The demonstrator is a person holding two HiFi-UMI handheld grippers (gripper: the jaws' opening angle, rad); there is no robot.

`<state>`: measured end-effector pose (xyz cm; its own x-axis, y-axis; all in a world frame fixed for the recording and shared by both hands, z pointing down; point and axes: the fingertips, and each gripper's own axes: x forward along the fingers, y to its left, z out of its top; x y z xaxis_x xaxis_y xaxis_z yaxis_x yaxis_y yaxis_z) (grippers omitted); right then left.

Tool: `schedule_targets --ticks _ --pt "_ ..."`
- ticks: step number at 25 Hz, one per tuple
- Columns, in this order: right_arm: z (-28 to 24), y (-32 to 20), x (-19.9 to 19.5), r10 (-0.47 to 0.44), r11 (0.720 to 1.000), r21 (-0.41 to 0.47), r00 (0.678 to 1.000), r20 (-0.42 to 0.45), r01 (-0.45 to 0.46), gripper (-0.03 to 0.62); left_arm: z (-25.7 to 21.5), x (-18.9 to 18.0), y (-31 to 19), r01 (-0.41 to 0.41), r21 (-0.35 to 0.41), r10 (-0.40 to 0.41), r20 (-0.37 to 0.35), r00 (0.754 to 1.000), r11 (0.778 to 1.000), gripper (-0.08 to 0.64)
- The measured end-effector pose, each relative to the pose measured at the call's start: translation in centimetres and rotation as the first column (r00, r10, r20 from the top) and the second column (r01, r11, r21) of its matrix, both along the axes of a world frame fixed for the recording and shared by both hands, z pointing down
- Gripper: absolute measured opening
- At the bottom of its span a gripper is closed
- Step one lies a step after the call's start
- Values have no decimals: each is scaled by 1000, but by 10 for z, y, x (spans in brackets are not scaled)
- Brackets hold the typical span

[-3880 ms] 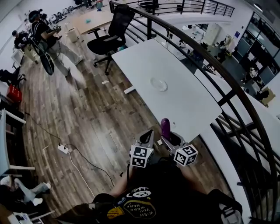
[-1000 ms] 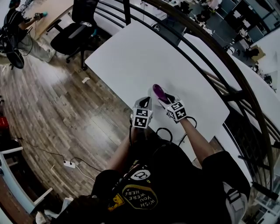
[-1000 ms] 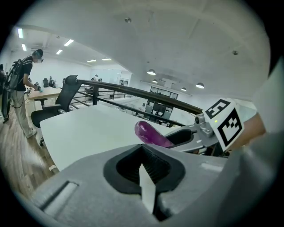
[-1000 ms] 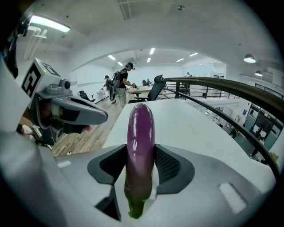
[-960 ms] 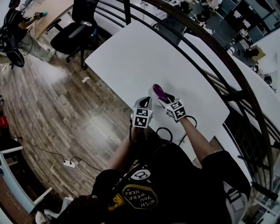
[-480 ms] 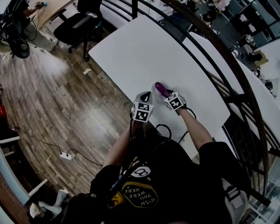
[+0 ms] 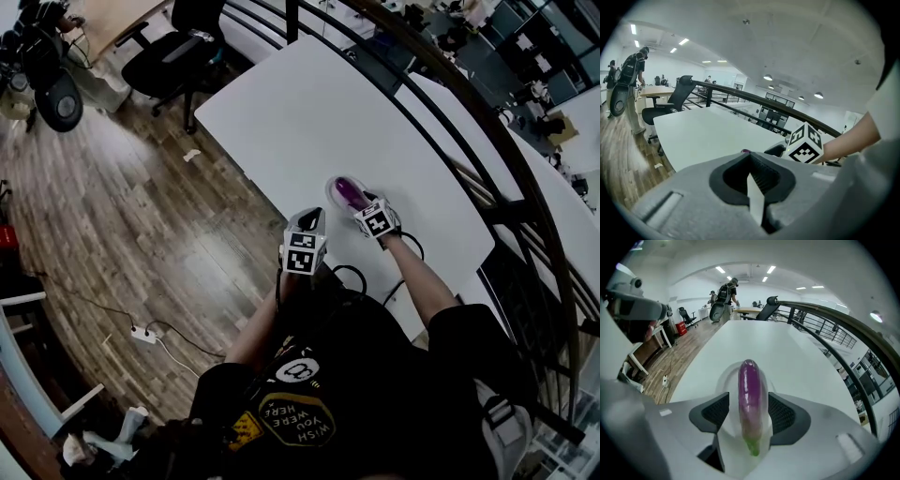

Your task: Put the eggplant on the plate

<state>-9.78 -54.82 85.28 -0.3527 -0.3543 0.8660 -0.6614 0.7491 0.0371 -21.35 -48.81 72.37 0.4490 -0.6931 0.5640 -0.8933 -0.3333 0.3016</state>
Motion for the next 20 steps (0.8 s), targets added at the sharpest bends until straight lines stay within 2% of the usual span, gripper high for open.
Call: schedule_targets --ticks 3,5,8,12,13,15,17,20 --pt "-36 3 7 80 994 63 991 111 -87 264 -7 3 5 13 10 -13 1 1000 1000 5" --pt "-72 7 11 125 982 113 971 204 -150 256 -23 5 5 51 35 -50 -23 998 998 5" --pt "-131 22 20 170 953 179 922 348 -244 236 -58 15 6 97 94 -91 -68 994 991 5" --pt "-204 54 36 172 911 251 854 491 -327 235 -104 47 18 51 213 -46 -30 998 976 5" --pt "-217 63 41 159 901 279 850 502 -333 202 -110 56 24 35 234 -33 -15 999 972 5" --pt "-235 82 52 129 879 342 855 503 -334 0 -116 74 35 15 256 -18 8 1000 967 5" --pt "-242 98 63 121 866 365 852 510 -342 0 -115 91 49 2 255 -9 25 1000 967 5" --pt "-240 118 79 144 863 343 832 536 -370 0 -110 110 74 -11 243 1 41 999 970 5"
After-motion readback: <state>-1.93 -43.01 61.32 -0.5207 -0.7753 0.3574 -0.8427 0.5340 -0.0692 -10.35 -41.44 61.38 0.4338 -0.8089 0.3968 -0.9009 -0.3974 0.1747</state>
